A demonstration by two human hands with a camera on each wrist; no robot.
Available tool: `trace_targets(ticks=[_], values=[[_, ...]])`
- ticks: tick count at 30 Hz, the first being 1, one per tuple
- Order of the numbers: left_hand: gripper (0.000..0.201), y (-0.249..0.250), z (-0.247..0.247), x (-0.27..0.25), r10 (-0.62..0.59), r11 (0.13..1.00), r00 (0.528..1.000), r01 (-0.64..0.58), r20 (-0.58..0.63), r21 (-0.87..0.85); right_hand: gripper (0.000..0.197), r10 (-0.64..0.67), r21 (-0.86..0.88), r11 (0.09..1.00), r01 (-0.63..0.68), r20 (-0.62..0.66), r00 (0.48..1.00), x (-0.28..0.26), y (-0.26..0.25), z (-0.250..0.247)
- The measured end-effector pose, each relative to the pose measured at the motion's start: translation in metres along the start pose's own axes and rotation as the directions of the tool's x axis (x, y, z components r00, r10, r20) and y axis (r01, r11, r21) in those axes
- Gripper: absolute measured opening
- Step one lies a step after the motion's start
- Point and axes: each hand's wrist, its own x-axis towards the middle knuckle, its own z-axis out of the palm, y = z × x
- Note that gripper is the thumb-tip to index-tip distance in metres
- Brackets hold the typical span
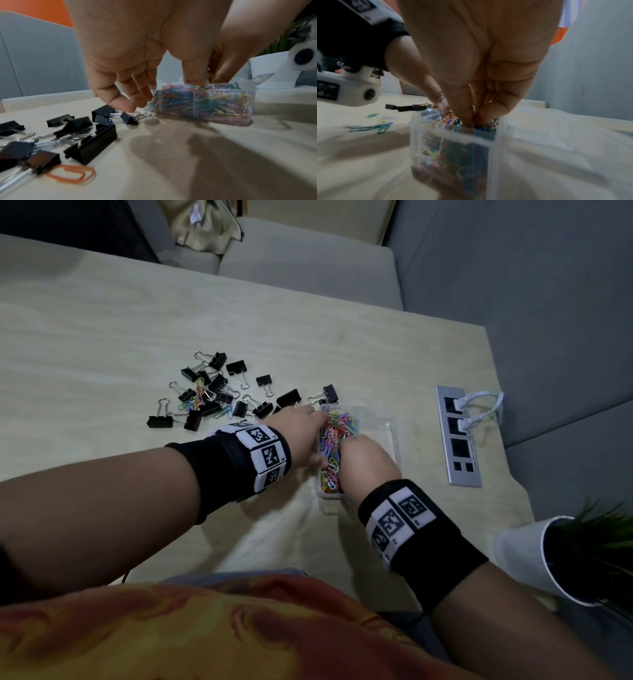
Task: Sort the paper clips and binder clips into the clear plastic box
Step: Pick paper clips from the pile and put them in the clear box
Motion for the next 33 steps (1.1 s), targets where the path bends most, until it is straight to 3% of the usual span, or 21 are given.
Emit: trace_targets(ticks=[5,7,9,12,15,19,24,28,31,33], values=[[0.074,-0.014,-0.002,-0.011,-0.011,1.0,0.999,0.01,-0.044,-0.018,0.021,0.101,0.103,0.99,-0.097,-0.028,0.995,0.002,-0.003,-0.02],[0.063,-0.034,-0.007,-0.019,-0.067,0.997,0.996,0.065,-0.064,-0.037,0.019,0.04,0.144,0.989,-0.036,-0.024,0.999,-0.003,-0.015,-0.023],[0.053,-0.06,-0.013,-0.027,-0.144,0.99,0.985,0.145,-0.099,-0.001,0.019,-0.071,0.17,0.984,0.059,0.067,0.995,-0.009,-0.035,-0.018],[0.044,-0.099,-0.021,-0.044,-0.33,0.94,0.927,0.34,-0.178,0.026,0.031,-0.2,0.165,0.972,0.167,0.21,0.957,-0.012,-0.065,0.001],[0.049,-0.13,-0.021,-0.06,-0.45,0.886,0.879,0.461,-0.161,0.043,0.048,-0.203,0.117,0.977,0.179,0.245,0.948,-0.007,-0.084,0.022],[0.052,-0.156,-0.016,-0.071,-0.457,0.887,0.886,0.46,-0.077,0.03,0.061,-0.234,0.129,0.968,0.214,0.166,0.958,-0.001,-0.105,0.042],[0.045,-0.16,-0.013,-0.076,-0.443,0.896,0.892,0.445,-0.089,0.003,0.036,-0.416,0.059,0.909,0.413,0.059,0.907,0.01,-0.124,0.051],[0.031,-0.158,-0.013,-0.081,-0.384,0.923,0.909,0.374,-0.163,-0.088,0.028,-0.45,0.024,0.893,0.449,0.059,0.891,0.02,-0.122,0.054],[0.018,-0.149,-0.013,-0.085,-0.296,0.947,0.954,0.287,-0.049,-0.143,0.023,-0.403,0.091,0.913,0.397,0.051,0.914,0.024,-0.125,0.05],[0.02,-0.143,-0.008,-0.087,-0.277,0.932,0.959,0.282,0.051,-0.227,0.019,-0.354,0.136,0.93,0.343,0.072,0.932,0.026,-0.128,0.047]])
